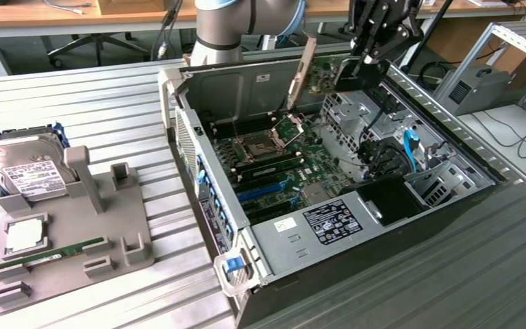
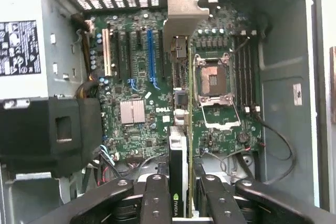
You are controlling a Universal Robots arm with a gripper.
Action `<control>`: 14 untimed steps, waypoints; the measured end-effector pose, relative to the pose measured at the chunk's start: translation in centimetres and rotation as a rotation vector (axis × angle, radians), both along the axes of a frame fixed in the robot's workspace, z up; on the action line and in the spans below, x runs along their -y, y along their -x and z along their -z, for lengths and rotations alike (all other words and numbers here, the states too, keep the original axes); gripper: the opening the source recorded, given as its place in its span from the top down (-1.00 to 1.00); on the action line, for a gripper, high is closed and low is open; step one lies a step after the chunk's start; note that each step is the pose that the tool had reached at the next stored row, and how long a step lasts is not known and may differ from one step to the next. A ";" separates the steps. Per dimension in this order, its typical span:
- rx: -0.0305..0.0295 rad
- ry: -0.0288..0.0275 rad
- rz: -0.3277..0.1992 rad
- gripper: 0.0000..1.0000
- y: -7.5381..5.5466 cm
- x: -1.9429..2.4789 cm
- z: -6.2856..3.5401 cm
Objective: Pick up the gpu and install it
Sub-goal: 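Insert the gpu into the slot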
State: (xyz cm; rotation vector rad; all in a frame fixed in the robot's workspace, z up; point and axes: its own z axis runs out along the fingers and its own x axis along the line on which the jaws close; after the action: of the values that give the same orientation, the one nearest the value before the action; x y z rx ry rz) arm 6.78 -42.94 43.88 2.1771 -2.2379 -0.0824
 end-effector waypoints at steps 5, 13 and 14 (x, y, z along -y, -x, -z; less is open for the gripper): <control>0.0239 0.0005 -0.034 0.46 0.9 -0.01 0.23; 0.0267 0.0008 -0.018 0.46 1.9 -0.01 0.48; 0.0267 0.0008 -0.016 0.46 2.0 -0.01 0.52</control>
State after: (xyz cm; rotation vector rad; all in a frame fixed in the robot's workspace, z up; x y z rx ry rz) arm 4.80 -42.93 43.35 2.2083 -2.2337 -0.0525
